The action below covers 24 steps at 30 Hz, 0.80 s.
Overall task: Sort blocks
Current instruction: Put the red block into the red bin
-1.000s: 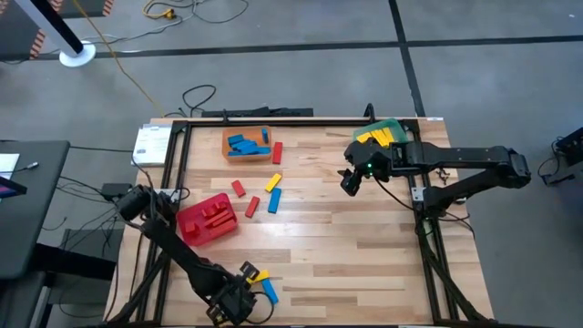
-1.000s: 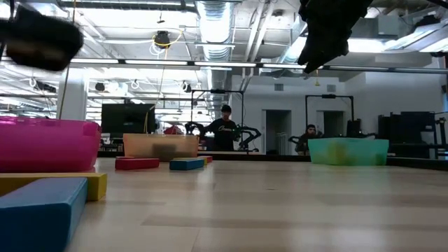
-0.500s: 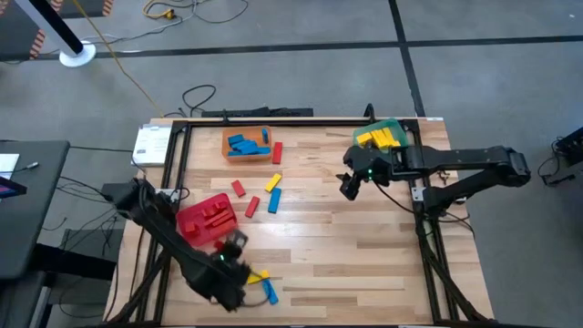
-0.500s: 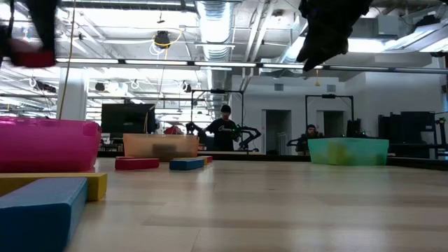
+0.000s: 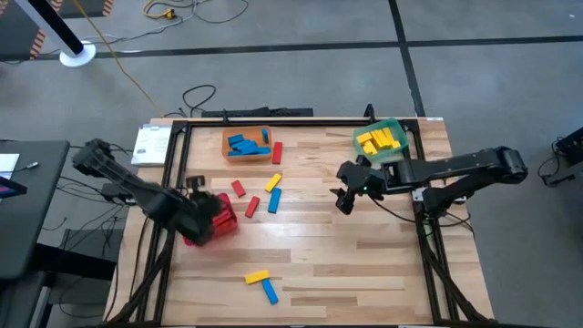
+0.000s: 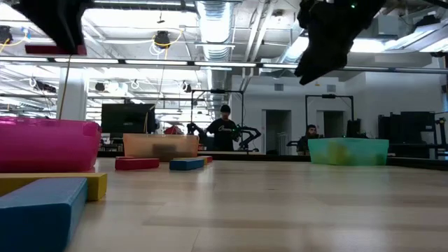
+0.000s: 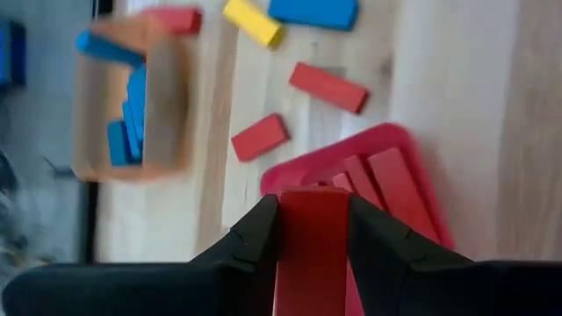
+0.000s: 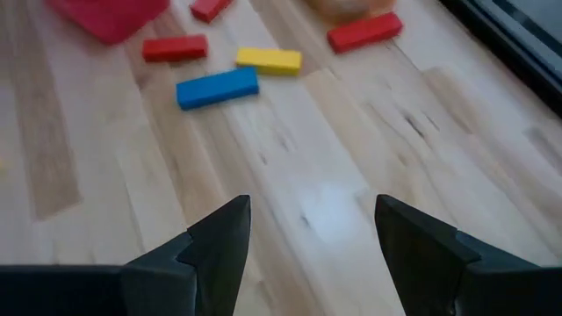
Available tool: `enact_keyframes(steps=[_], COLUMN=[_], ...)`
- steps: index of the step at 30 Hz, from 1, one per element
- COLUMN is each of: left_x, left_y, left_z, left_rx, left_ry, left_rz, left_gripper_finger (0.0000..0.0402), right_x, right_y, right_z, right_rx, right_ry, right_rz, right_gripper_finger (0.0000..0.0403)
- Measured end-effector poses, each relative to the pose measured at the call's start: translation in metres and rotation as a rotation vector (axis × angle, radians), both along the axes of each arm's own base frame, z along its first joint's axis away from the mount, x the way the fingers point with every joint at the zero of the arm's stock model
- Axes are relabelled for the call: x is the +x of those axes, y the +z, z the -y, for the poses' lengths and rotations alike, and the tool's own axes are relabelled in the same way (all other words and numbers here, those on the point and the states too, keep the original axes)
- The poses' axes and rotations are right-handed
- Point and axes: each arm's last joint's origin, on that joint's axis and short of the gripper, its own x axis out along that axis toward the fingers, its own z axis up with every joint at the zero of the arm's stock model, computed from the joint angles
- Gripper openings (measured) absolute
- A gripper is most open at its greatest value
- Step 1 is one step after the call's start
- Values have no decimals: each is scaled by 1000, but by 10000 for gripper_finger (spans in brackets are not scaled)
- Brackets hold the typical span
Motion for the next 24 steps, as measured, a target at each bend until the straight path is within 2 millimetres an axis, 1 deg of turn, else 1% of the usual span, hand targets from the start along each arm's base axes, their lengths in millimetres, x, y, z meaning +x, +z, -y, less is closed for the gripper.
enact_keyframes(steps=[5, 9, 15, 21, 24], left_x=[-24, -36, -37, -39, -38], left_y=[-17, -32, -48, -66, -72], left_z=[-29, -42, -50, -57, -57], left_rx=[-87, -154, -248, -256, -270], left_ry=[152, 220, 233, 268, 265], left_rz=[121, 188, 259, 199, 188], left_gripper_finger=[100, 101, 101, 104, 120], right_x=[15, 32, 56, 77, 84], right_y=[-10, -19, -34, -51, -59], right_z=[-11, -23, -33, -37, -38], right_rx=[-11, -30, -35, -56, -66], right_ry=[55, 155, 233, 297, 331], right_rz=[25, 57, 108, 151, 164], right_gripper_finger=[260, 260, 260, 260, 260])
